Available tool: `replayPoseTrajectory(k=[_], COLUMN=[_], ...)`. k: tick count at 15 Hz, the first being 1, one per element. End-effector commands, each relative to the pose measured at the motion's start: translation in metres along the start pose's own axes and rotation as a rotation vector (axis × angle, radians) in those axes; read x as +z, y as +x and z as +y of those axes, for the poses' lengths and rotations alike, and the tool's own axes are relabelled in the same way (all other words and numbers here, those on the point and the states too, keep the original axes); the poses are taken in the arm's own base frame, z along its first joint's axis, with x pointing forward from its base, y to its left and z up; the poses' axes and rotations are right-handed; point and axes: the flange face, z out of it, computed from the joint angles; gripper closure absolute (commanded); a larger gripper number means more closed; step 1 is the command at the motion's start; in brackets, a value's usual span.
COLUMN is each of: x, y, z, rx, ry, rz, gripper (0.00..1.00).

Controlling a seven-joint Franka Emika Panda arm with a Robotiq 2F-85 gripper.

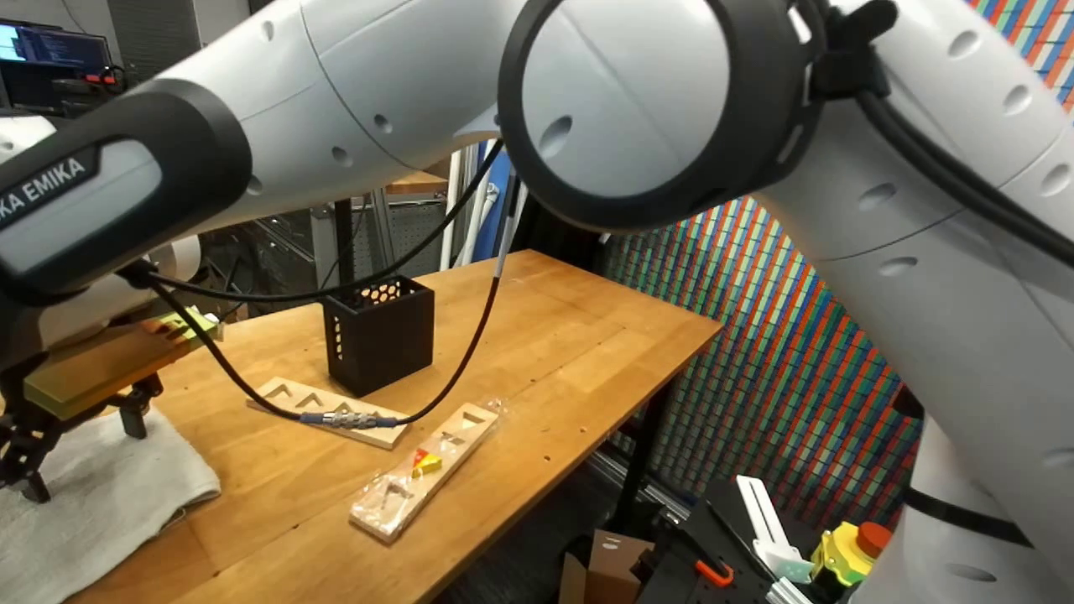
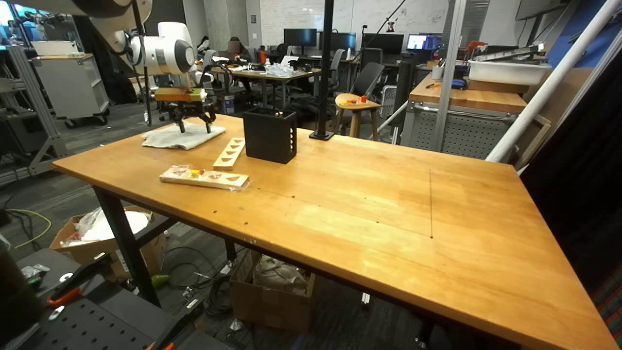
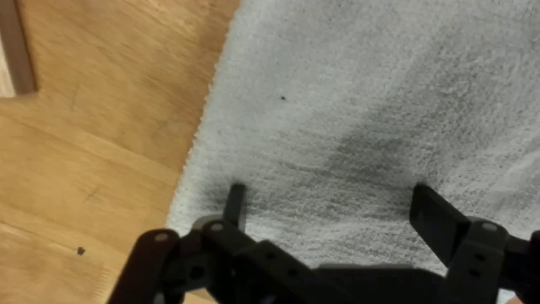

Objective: Place the white towel inside the black basket

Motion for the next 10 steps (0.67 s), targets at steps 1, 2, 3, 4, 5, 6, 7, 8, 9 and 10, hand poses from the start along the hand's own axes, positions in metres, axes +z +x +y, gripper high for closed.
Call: replayPoseTrajectory(k=[1,2,3,4,5,6,7,8,9,10], x=[0.024,0.029,0.032,0.035,0.036,0.037,0.035,0.035,0.03,0.028], y=[0.015,0.015,0.016,0.016,0.017,0.017,0.018,0.018,0.017,0.016], z=[-0.001,0.0,0.0,0.0,-0.001,-0.002,-0.005,-0.006,-0.008,-0.01], rx=[-0.023,-0.023,-0.024,-0.025,-0.018,-0.015,-0.013,-0.012,-0.011,-0.011], ry=[0.01,0.015,0.02,0.022,0.025,0.026,0.024,0.021,0.019,0.018], rz=[-0.012,-0.022,-0.029,-0.035,-0.036,-0.036,-0.034,-0.035,-0.036,-0.038], gripper=[0.0,0.0,0.24,0.25,0.33,0.41,0.48,0.57,0.64,0.7])
